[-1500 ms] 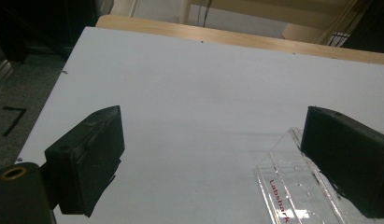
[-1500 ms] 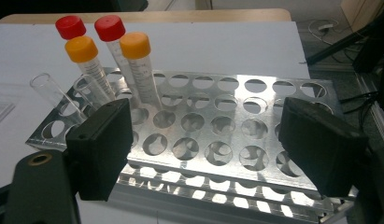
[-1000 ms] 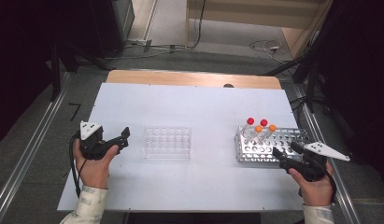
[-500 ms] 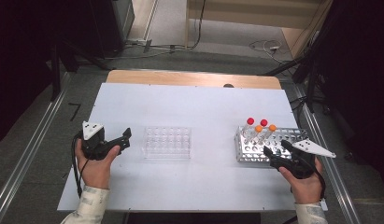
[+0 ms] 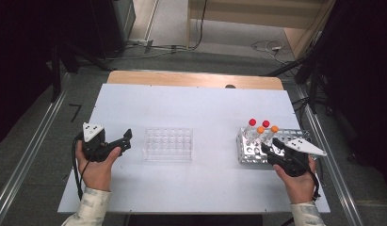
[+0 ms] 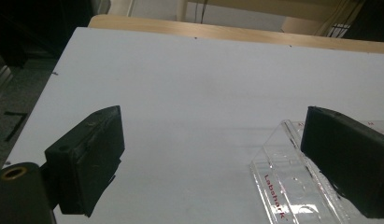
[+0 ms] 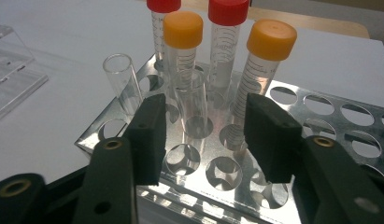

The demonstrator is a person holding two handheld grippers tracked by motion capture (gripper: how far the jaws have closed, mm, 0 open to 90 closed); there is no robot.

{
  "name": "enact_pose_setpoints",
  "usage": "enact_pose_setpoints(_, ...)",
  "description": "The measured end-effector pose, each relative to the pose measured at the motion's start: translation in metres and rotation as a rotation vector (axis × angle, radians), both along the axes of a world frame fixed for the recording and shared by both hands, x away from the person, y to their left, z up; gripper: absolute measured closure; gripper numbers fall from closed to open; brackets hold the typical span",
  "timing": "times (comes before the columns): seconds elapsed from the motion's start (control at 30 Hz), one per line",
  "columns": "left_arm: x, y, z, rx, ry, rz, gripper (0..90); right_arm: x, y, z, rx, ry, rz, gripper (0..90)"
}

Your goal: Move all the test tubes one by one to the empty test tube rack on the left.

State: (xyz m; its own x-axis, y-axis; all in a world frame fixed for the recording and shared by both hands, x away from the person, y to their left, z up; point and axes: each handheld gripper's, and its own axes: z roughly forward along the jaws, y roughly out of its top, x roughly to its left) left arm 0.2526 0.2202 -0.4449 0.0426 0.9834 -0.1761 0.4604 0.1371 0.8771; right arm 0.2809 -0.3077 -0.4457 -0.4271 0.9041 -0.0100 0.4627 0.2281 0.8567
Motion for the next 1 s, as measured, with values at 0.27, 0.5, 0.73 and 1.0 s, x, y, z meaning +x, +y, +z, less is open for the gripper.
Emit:
enact_pose_setpoints(0.27,-0.0001,-0.0005,-0.0001,0.000,0.001,-0.002,7.0,0.0038,0.0044,-0.0057,-0.007,0.005,0.022,61.2)
enact_pose_setpoints(0.5,0.0003,-0.0012,-0.0005,-0.006,0.004,-0.005,7.0,0.0065,0.0056,-0.0089,-0.008,0.008,0.020,66.1)
enact_pose_setpoints(0.73,0.0002,-0.0019,-0.0006,-0.008,0.003,-0.011,7.0,0.0071,0.0072,-0.0095,-0.018,-0.009,0.016,72.6)
enact_pose_setpoints(1.0,-0.0003,-0.0019,0.0002,-0.007,0.000,-0.014,7.0,0.0040,0.0052,-0.0023,-0.004,-0.032,0.020,72.9)
